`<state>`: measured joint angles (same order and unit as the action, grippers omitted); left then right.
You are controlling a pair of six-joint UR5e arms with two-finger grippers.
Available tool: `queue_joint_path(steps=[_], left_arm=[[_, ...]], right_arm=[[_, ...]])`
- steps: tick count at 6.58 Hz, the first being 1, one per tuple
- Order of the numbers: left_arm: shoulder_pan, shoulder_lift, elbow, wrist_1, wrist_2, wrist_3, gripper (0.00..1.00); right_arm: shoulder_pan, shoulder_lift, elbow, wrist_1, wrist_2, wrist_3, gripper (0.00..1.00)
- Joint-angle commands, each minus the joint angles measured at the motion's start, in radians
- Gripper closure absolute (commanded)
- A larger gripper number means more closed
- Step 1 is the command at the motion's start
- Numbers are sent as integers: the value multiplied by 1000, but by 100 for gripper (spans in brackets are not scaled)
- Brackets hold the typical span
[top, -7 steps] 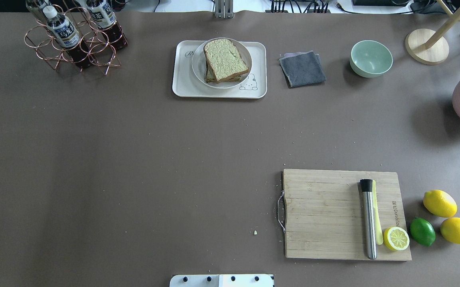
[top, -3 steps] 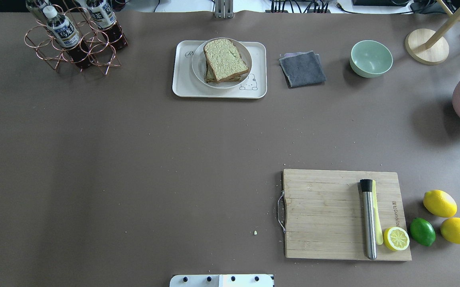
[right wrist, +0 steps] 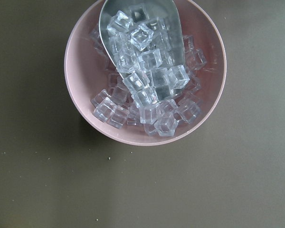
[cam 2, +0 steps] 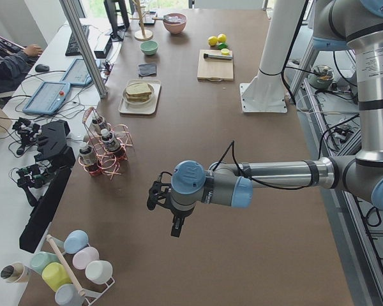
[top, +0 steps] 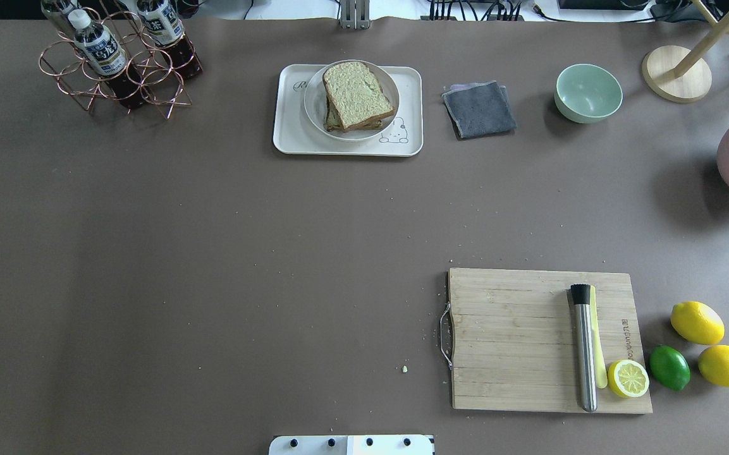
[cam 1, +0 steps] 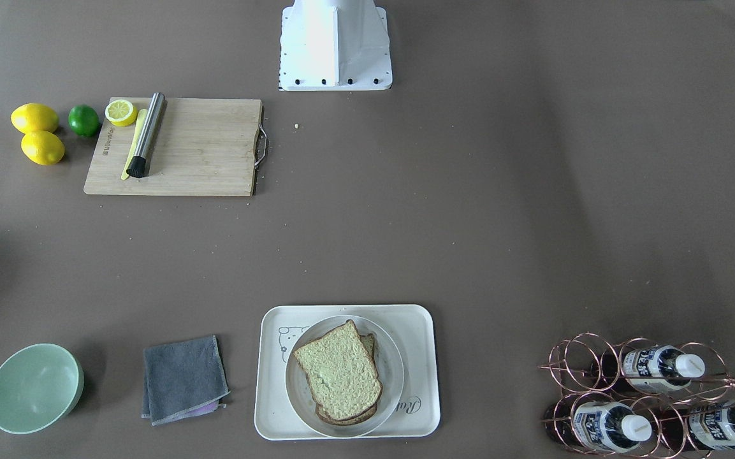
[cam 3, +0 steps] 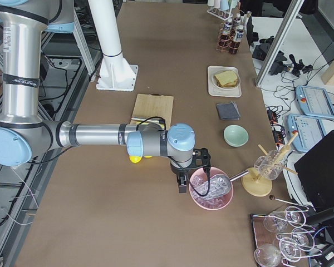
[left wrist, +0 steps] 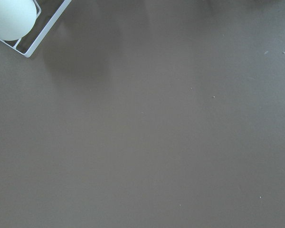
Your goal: Make sandwich and place on tray
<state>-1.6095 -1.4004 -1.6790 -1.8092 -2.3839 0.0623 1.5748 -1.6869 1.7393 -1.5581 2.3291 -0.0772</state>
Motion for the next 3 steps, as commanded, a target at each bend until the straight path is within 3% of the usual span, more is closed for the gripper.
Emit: queue_joint_path(steps=[1,3], left_arm=[[17,-14,-11,-13,2,-13,3],[10,-11,-16,-12,0,-13,3]], right_arm=[[-10,-11,12,-11,-10,0,0],[-10,16,11,-54,-10,4,0]])
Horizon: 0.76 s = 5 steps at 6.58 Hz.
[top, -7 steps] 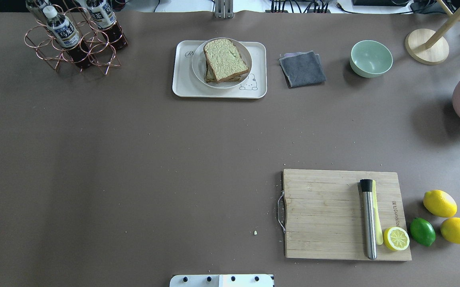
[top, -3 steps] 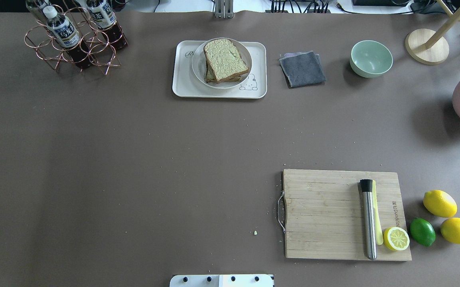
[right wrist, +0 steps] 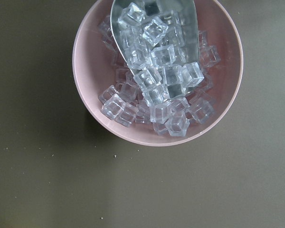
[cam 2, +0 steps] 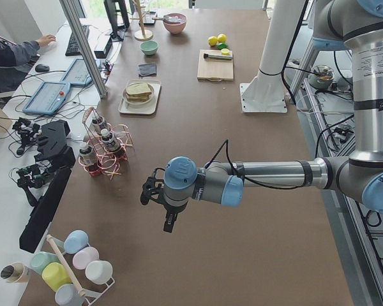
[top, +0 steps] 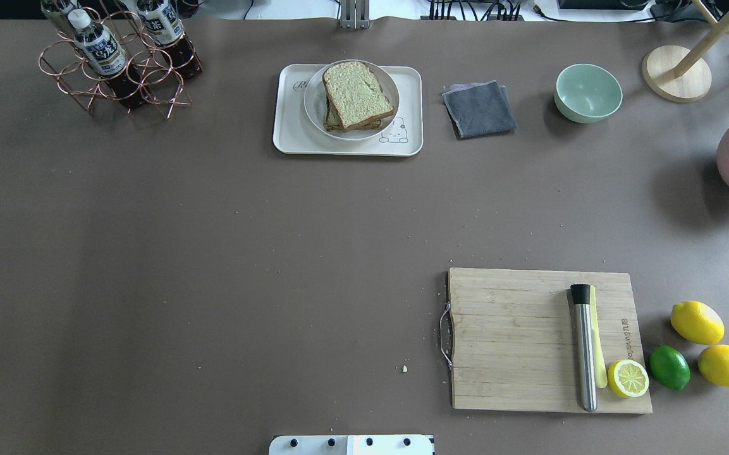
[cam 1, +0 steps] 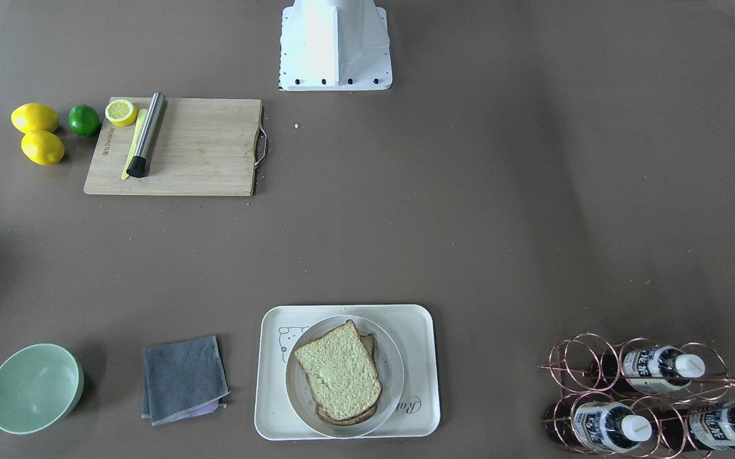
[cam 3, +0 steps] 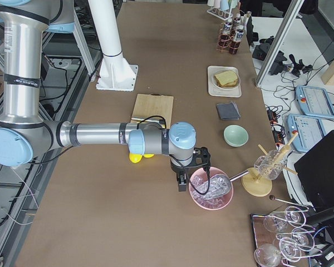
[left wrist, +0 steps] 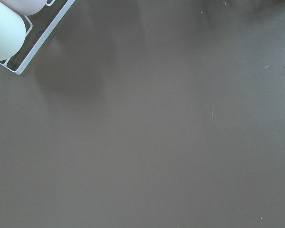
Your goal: Make sandwich and place on tray
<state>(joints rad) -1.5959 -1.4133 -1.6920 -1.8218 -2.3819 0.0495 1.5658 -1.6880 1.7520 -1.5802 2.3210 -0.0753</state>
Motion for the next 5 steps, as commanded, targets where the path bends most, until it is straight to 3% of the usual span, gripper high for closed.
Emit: queue_joint_path(steps=[1,5], left_arm=[[-6,31,-18,3,-3,0,3],[-6,57,-34,12,-62,-3,3]], right_arm=[[0,49,-44,-85,0,0,0],[50,25,-8,-89,18,0,0]])
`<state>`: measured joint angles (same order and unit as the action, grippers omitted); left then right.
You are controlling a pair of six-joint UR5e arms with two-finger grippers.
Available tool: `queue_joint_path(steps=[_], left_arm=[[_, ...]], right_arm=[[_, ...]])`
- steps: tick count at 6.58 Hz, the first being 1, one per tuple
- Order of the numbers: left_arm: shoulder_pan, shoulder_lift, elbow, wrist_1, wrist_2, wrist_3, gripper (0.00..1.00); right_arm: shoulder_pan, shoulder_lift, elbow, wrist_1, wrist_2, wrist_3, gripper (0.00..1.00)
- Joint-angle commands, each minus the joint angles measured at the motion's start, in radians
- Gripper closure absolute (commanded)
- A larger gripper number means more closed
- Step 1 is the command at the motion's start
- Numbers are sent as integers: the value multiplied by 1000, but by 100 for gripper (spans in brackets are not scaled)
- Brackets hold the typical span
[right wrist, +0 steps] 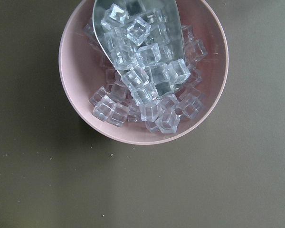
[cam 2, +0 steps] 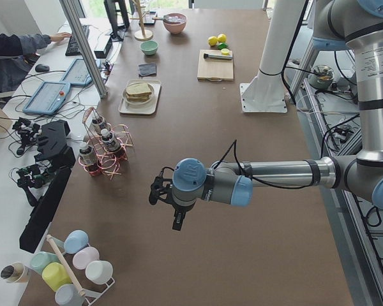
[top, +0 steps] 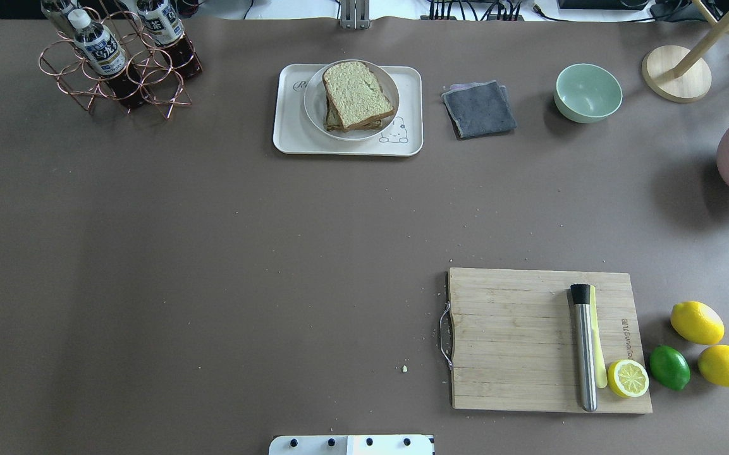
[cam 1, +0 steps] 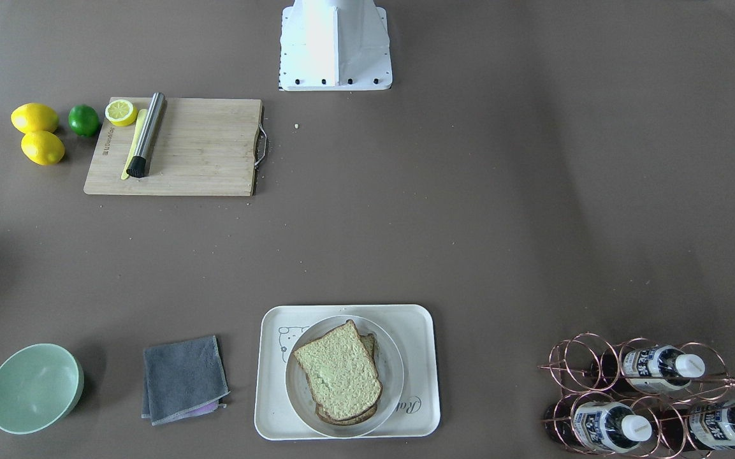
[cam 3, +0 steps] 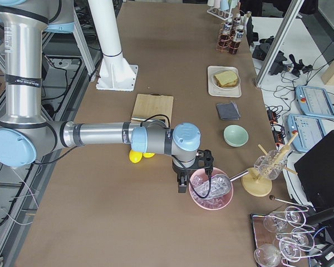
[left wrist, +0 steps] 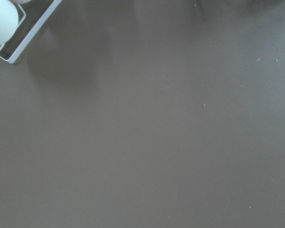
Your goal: Make sandwich and place on tray
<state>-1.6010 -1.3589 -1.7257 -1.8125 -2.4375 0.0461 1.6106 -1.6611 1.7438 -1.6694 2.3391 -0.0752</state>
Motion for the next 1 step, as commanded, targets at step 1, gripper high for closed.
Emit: queue_joint_path(steps=[1], left_arm=[[6,1,-2,11,-9,-2,3]], right_arm=[[5,-6,-6,0,2,-2,0]])
